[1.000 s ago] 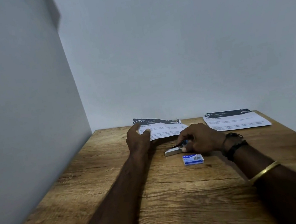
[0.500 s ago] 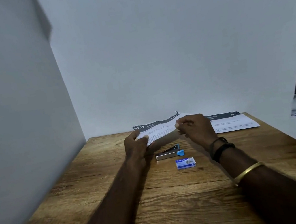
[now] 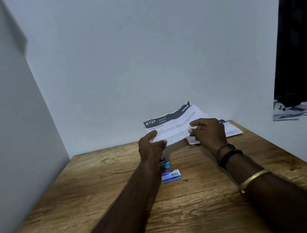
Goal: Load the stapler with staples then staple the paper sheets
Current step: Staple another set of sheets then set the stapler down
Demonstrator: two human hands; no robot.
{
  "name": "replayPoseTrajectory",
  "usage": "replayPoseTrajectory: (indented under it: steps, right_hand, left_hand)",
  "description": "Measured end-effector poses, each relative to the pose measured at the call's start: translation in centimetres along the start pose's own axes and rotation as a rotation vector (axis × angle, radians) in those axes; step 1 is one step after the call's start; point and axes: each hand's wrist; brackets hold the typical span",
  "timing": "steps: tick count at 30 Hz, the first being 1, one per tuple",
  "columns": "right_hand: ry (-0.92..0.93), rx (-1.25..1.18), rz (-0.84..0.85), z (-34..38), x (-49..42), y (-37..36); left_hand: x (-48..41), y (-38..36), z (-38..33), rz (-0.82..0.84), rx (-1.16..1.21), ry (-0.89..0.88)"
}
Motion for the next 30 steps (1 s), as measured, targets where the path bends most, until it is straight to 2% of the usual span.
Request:
replayPoseTrajectory:
  steps: [5, 10, 15, 25, 30]
  right_hand:
    - [-0.003, 0.146, -0.083, -2.1, -1.1, 2.3]
    - [-0.092, 0.223, -0.138, -4.4, -2.1, 4.2]
    - [-0.195, 0.277, -0.12, -5.9, -3.3, 4.9]
    - [-0.235, 0.421, -0.003, -7.9, -4.9, 4.4]
    - [-0.222, 0.566, 0.046, -7.8, -4.9, 4.1]
  left_hand:
    - [-0.8, -3.6, 1.4, 0.03, -0.059, 0.025]
    - [-0.7, -6.3, 2.8, 0.056, -0.229, -0.009]
    - [-1.0, -7.9, 3.5, 0.114, -0.402, -0.033]
    - [-1.9, -9.1, 4.9, 0.163, -0.536, 0.017]
    - [-2.2, -8.9, 5.3, 0.202, -0.688, 0.006]
Point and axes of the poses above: each hand's wrist, its own x-axis away from the middle knuckle, its own y-axis out of the back of the hand, z = x × y, and after that the axes turned 13 degrees about x, right-handed
